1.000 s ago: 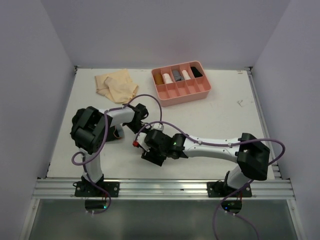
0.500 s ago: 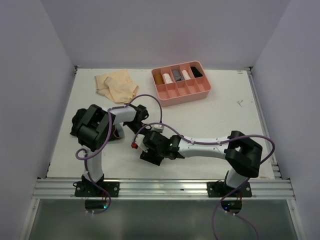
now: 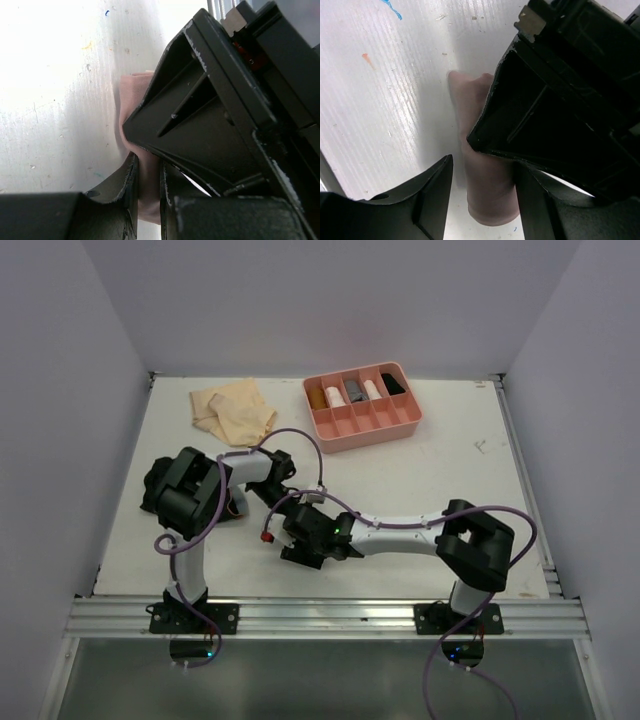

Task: Roll the underwear
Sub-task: Place the rolled underwear into the container

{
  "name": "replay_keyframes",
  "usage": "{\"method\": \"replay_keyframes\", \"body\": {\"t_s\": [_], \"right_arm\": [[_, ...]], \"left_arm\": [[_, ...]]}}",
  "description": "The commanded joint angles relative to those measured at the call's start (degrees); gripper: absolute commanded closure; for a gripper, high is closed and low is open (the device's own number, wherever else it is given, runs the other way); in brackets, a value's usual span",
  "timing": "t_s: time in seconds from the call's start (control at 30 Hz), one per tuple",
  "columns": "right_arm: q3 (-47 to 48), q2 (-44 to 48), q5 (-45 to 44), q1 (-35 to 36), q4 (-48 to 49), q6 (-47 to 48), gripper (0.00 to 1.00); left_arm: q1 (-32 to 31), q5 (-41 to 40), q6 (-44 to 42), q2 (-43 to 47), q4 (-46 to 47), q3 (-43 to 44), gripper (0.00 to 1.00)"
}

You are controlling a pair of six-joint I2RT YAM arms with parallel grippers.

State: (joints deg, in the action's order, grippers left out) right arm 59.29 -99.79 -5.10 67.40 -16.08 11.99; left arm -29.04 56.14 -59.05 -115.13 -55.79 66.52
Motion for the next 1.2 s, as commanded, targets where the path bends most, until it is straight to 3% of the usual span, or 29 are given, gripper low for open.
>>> {"method": "replay_keyframes", "body": {"t_s": [0.0,0.2,0.4,0.47,0.6,0.83,1.17], "right_arm": [[-1.1,-3.3,0.5,-0.7,1.3,1.1,0.45],[-1.5,-4.7,-0.3,-0.7,1.4,1.5,0.44],[-2.7,-6.2,1.3,-0.8,1.3,0.8,0.60],[-2.6,-7.0,2.4,-0.7,1.2,0.3,0.72],[-2.0,-7.9,4.9,-0.7,-0.6,-0.6,1.00],[-2.6,-4.0,7.5,-0.8,-1.9,-2.8,1.00],[-2.6,-3.9,7.8,-0.8,-3.5,-6.0,1.00]], "left_arm": [[-1.0,-21.2,-4.9,-6.1,4.6,-3.4,0.93],[-0.9,-21.6,-5.6,-6.8,3.9,-3.0,0.92],[-0.6,-21.5,-6.2,-6.9,3.5,-2.5,0.92],[-0.5,-21.3,-6.3,-6.9,3.4,-2.4,0.88],[0.5,-20.5,-5.4,-4.9,4.7,-2.2,0.70],[5.7,-19.4,-2.3,2.6,6.1,1.1,0.49],[15.9,-18.4,-1.8,5.9,4.3,12.7,0.41]]}}
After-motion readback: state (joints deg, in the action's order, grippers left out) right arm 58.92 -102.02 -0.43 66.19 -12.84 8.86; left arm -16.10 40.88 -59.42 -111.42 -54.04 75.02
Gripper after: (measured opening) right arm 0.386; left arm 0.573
